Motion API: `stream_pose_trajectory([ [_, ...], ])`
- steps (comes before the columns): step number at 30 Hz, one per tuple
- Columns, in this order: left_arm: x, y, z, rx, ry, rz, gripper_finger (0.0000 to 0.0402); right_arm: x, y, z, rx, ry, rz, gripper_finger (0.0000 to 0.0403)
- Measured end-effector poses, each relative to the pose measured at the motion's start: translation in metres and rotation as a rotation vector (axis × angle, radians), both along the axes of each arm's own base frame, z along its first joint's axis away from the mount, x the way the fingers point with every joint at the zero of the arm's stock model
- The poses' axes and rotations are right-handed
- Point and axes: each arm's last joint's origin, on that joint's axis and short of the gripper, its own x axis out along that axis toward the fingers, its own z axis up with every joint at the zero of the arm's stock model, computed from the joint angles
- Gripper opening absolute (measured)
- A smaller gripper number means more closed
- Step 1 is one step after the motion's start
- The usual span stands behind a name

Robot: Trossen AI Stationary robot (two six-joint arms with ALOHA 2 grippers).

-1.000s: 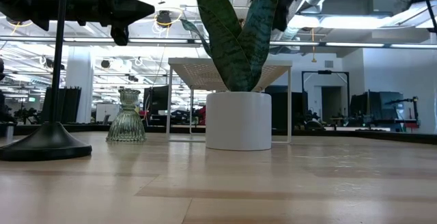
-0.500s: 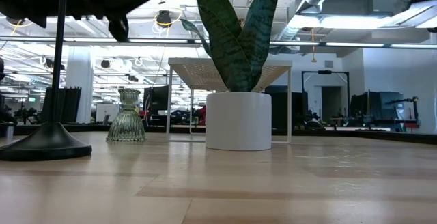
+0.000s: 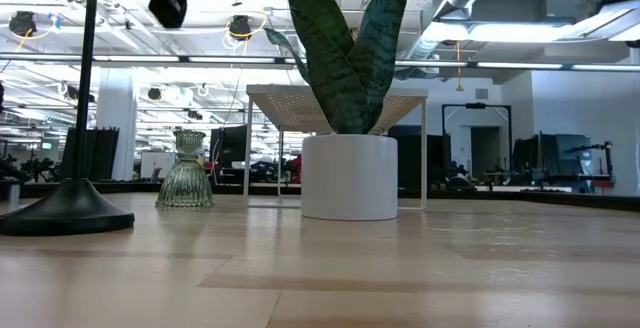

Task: Pick & Place candle stick holders
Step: Put the black candle holder on the shelf aligned with the black candle holder

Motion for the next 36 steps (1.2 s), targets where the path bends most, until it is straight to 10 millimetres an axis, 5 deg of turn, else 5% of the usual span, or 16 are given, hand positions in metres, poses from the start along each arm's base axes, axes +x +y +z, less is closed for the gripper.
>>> stream_pose_trajectory([
  [14,-0.016,-0.037,-0.019,0.121,0.199,-0.092,0.0002,-0.001,0.025,0.001,0.051,-0.081,-0.054,0.0],
  [21,-0.044,-0.026,-0.022,0.36,0.203,-0.004,0.0002,-0.001,0.048,0.007,0.082,-0.238,-0.159,0.0],
  [27,-0.07,-0.013,-0.03,0.266,0.234,-0.139,0.0002,-0.007,0.067,0.01,0.09,-0.331,-0.233,0.0],
  [36,-0.057,-0.027,-0.057,0.297,0.373,-0.28,0.0002,-0.014,0.082,0.011,0.074,-0.375,-0.253,0.0],
])
